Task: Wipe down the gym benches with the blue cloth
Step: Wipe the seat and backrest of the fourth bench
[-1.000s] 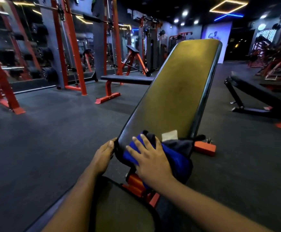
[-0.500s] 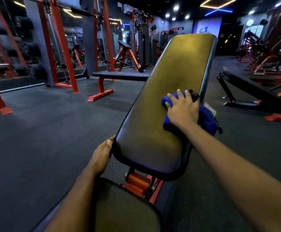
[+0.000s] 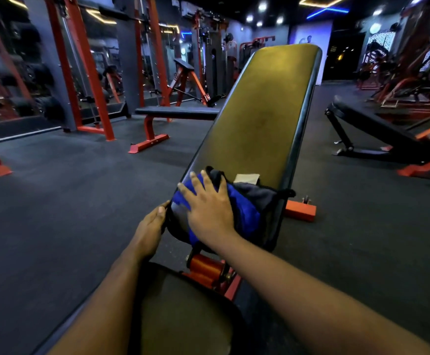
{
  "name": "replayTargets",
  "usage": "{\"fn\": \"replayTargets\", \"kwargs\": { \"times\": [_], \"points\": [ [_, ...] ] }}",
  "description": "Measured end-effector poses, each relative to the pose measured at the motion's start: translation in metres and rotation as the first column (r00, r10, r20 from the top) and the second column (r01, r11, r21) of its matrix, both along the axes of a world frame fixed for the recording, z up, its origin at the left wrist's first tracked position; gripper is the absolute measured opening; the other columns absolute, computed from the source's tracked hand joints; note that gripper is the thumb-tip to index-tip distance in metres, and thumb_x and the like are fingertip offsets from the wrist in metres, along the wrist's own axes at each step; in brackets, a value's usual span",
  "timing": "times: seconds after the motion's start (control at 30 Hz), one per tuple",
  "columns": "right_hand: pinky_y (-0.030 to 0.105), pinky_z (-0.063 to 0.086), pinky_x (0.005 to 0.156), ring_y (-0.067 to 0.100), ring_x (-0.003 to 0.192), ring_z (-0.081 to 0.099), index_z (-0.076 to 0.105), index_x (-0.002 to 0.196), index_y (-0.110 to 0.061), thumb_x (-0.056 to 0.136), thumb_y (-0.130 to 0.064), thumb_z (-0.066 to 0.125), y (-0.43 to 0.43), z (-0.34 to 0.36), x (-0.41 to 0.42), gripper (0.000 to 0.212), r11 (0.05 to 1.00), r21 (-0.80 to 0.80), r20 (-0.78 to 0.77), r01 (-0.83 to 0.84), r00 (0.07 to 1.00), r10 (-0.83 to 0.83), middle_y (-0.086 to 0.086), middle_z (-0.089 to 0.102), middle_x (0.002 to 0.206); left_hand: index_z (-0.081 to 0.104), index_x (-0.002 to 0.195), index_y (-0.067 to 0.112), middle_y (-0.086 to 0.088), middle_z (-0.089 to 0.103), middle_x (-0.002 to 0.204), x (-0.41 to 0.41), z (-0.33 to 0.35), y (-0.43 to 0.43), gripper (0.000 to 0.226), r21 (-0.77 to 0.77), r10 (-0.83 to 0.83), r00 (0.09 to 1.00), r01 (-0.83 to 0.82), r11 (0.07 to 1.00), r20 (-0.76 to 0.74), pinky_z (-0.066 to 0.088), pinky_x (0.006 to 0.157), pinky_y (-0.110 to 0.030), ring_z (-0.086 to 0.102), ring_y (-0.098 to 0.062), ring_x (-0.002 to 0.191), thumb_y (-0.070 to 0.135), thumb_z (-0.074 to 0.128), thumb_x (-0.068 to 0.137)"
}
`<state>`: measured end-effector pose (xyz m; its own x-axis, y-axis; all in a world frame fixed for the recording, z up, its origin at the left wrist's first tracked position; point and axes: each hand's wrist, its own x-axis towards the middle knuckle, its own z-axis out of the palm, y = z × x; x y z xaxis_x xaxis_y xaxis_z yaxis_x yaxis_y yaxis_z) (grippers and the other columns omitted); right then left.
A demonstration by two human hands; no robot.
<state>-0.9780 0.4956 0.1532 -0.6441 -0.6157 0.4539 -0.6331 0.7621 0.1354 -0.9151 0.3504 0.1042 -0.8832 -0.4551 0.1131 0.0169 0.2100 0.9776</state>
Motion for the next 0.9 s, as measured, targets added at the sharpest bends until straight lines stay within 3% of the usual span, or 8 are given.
{"fn": "replayTargets", "kwargs": {
  "times": [0.13,0.23,0.4,0.5,0.6,0.77,0.9],
  "points": [
    [0.059,0.009,0.115,0.029,0.151,0.017,0.042,0.148,-0.034,0.087,-0.045,0.059,0.062,-0.037,0.041,0.065,0.992,-0.126,-0.046,0.004,0.999,-0.01,0.004,0.026,0.163,0.043,0.146,0.023,-0.001,0.05,0.144,0.002,-0.003,-0.003,0.043,-0.038,0.009,1.0,-0.009,0.999,0.021,0.036,0.107,-0.03,0.046,-0.017,0.133,0.037,0.034,0.105],
    [0.064,0.013,0.114,0.026,0.153,0.012,0.041,0.147,-0.04,0.088,-0.052,0.057,0.098,-0.043,0.05,0.062,0.954,-0.275,-0.001,0.122,0.992,-0.128,-0.001,0.023,0.164,0.041,0.147,0.03,0.001,0.046,0.149,0.005,-0.003,-0.006,0.049,-0.098,0.01,0.998,-0.003,0.995,0.064,0.031,0.117,-0.042,0.043,-0.017,0.136,0.049,0.04,0.102],
    [0.066,0.033,0.105,0.029,0.153,0.005,0.033,0.15,-0.042,0.092,-0.06,0.049,0.116,-0.025,0.023,0.063,0.828,-0.487,0.158,0.276,0.961,-0.227,-0.001,0.003,0.167,0.04,0.148,0.029,0.0,0.043,0.151,0.008,0.003,0.0,0.046,-0.155,0.032,0.996,-0.019,0.988,0.084,0.031,0.117,-0.045,0.043,-0.019,0.135,0.042,0.036,0.105],
    [0.068,0.038,0.102,0.033,0.152,0.003,0.027,0.153,-0.043,0.092,-0.06,0.05,0.108,-0.013,0.007,0.067,0.669,-0.626,0.308,0.4,0.915,-0.259,0.001,-0.004,0.167,0.041,0.148,0.027,-0.001,0.044,0.15,0.009,0.004,0.0,0.045,-0.175,0.044,0.997,-0.031,0.984,0.071,0.032,0.116,-0.043,0.043,-0.018,0.135,0.041,0.037,0.105],
    [0.066,0.04,0.101,0.036,0.152,-0.001,0.02,0.154,-0.046,0.092,-0.06,0.05,0.096,-0.026,0.03,0.07,0.571,-0.665,0.359,0.481,0.877,-0.32,0.002,-0.007,0.167,0.04,0.148,0.029,-0.002,0.043,0.151,0.01,0.005,0.002,0.047,-0.211,0.045,0.996,-0.027,0.977,0.082,0.032,0.116,-0.046,0.043,-0.021,0.136,0.045,0.037,0.104],
    [0.054,0.04,0.106,0.037,0.149,0.017,0.027,0.153,-0.044,0.093,-0.056,0.051,0.105,-0.042,0.043,0.066,0.615,-0.696,0.298,0.371,0.928,-0.222,0.003,0.002,0.167,0.037,0.149,0.031,-0.003,0.041,0.153,0.013,0.007,0.002,0.049,-0.256,0.042,0.995,-0.017,0.967,0.094,0.03,0.117,-0.048,0.04,-0.024,0.139,0.047,0.034,0.103],
    [0.048,0.04,0.106,0.037,0.141,0.035,0.016,0.155,-0.045,0.097,-0.058,0.044,0.116,0.007,-0.014,0.066,0.552,-0.665,0.505,0.503,0.847,-0.163,0.006,0.008,0.166,0.036,0.151,0.026,-0.004,0.04,0.153,0.014,0.01,0.006,0.049,-0.279,0.046,0.994,-0.018,0.96,0.095,0.028,0.118,-0.045,0.038,-0.024,0.14,0.042,0.035,0.105]
  ]
}}
